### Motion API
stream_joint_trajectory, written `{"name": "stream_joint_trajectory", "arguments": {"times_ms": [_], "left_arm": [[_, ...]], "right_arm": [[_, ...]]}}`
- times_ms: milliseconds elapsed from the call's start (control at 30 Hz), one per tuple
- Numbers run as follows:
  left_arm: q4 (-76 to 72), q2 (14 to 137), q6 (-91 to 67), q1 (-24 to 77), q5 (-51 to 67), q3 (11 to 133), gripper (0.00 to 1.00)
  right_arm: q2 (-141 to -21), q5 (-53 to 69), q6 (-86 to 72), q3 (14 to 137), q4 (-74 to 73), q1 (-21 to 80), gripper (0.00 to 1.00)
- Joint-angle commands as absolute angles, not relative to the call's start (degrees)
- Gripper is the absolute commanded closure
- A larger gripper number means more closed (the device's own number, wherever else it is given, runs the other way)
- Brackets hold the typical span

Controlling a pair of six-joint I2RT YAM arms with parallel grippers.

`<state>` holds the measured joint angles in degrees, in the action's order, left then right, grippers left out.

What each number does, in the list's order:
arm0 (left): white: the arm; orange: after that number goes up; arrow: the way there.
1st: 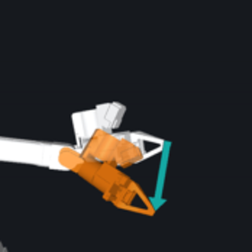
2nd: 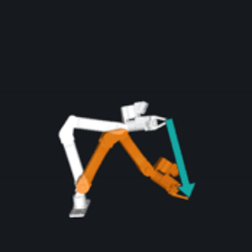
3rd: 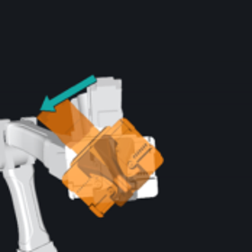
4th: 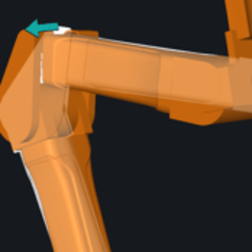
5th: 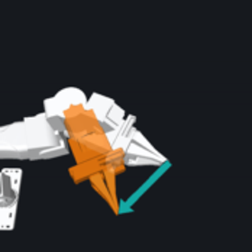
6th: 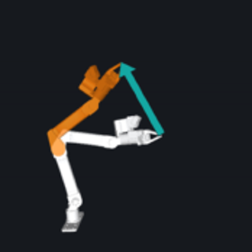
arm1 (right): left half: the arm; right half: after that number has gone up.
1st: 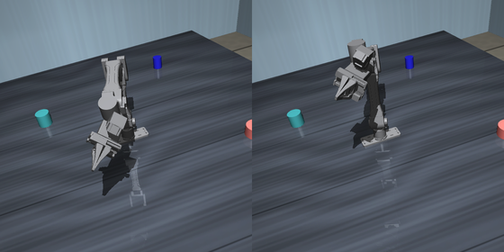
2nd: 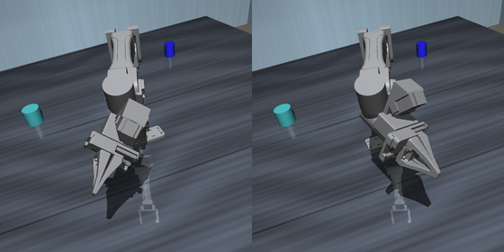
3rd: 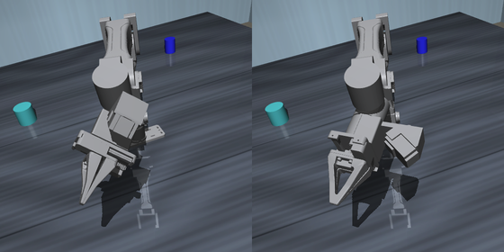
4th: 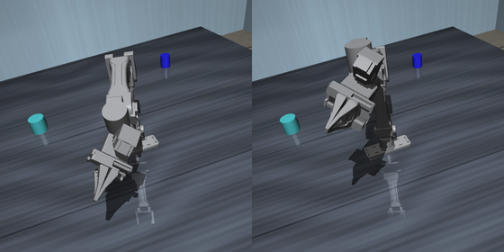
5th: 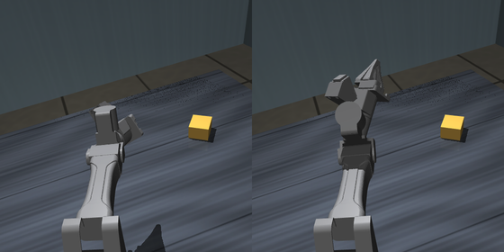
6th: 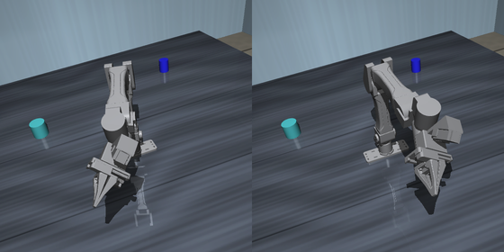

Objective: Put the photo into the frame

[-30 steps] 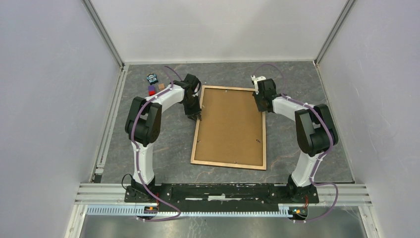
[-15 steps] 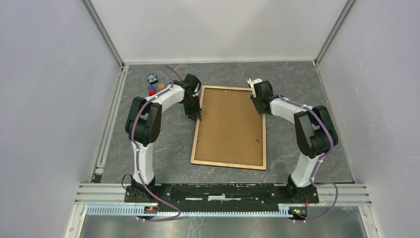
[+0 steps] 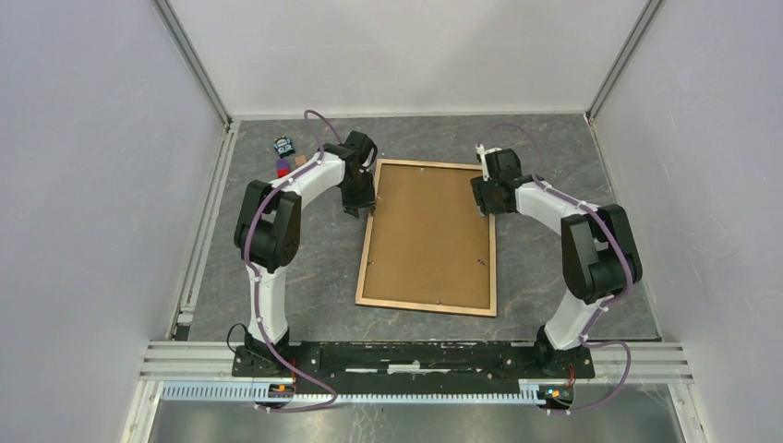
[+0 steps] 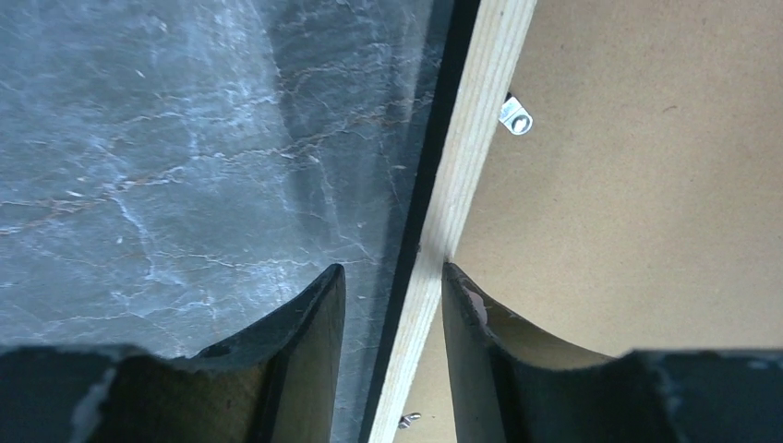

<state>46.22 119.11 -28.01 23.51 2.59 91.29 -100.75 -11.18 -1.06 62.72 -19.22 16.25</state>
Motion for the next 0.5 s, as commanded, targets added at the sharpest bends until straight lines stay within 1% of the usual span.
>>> {"name": "stream_joint_trajectory", "arguments": {"times_ms": [0, 67, 200, 267, 367, 467], "left_arm": [[47.81, 119.45, -23.91, 23.82, -1.22, 93.87, 0.5], [47.86, 120.62, -23.73, 24.25, -0.57, 94.28, 0.5], [49.11, 122.88, -23.47, 25.28, -1.28, 95.83, 0.54], [49.29, 123.64, -23.47, 25.66, -1.4, 96.12, 0.57], [49.6, 124.5, -23.3, 25.97, -1.73, 96.48, 0.58], [49.97, 125.32, -23.05, 26.24, -2.18, 96.92, 0.58]], "right_arm": [[-95.18, -8.28, -4.79, 61.38, -15.52, 14.56, 0.34], [-92.42, -8.41, -4.36, 59.78, -12.89, 14.58, 0.34], [-89.29, -8.14, -2.86, 57.52, -8.39, 14.57, 0.29], [-90.8, -4.88, 1.2, 57.83, -7.11, 14.74, 0.26], [-94.16, -5.34, 5.33, 59.76, -8.74, 15.45, 0.29], [-96.02, -4.33, 8.06, 62.16, -12.18, 15.49, 0.3]]}}
